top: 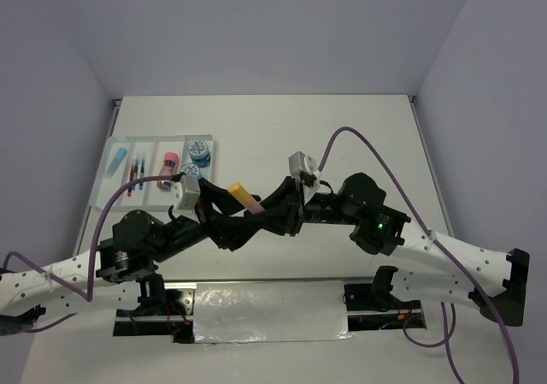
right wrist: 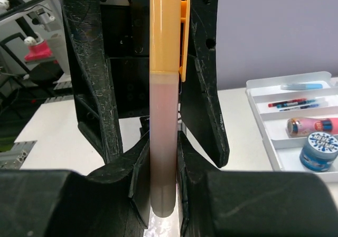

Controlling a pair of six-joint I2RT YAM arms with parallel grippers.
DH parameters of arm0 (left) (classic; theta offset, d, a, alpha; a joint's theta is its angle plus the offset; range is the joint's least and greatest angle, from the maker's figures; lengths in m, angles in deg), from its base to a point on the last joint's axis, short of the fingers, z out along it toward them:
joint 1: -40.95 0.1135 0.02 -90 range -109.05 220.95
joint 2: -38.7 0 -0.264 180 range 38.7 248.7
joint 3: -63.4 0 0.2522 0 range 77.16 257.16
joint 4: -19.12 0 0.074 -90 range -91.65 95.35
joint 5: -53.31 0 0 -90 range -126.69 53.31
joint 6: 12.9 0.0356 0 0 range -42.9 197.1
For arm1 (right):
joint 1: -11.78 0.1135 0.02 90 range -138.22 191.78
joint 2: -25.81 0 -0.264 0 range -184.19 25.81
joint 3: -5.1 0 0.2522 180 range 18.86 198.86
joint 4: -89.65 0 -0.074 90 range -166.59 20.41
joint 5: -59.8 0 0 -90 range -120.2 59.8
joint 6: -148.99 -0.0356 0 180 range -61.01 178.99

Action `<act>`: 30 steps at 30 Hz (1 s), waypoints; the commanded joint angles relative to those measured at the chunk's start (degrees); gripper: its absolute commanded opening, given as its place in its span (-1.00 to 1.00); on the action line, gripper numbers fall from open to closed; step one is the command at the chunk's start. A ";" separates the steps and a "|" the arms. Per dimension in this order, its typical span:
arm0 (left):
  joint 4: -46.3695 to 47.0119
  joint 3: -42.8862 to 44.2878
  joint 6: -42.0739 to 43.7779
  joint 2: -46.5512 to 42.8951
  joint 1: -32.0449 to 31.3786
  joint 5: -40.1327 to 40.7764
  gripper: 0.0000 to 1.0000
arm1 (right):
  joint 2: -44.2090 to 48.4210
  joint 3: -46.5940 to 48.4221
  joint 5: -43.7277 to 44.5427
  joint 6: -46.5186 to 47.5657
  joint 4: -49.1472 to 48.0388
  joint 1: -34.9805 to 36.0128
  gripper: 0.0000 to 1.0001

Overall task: Sort the stationery into containers
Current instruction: Place the pen in the storage box.

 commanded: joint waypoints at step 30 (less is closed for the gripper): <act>15.42 -0.63 -0.41 1.62 0.82 -8.68 0.12 | 2.16 -0.18 -6.98 -2.69 -6.08 -0.30 -1.00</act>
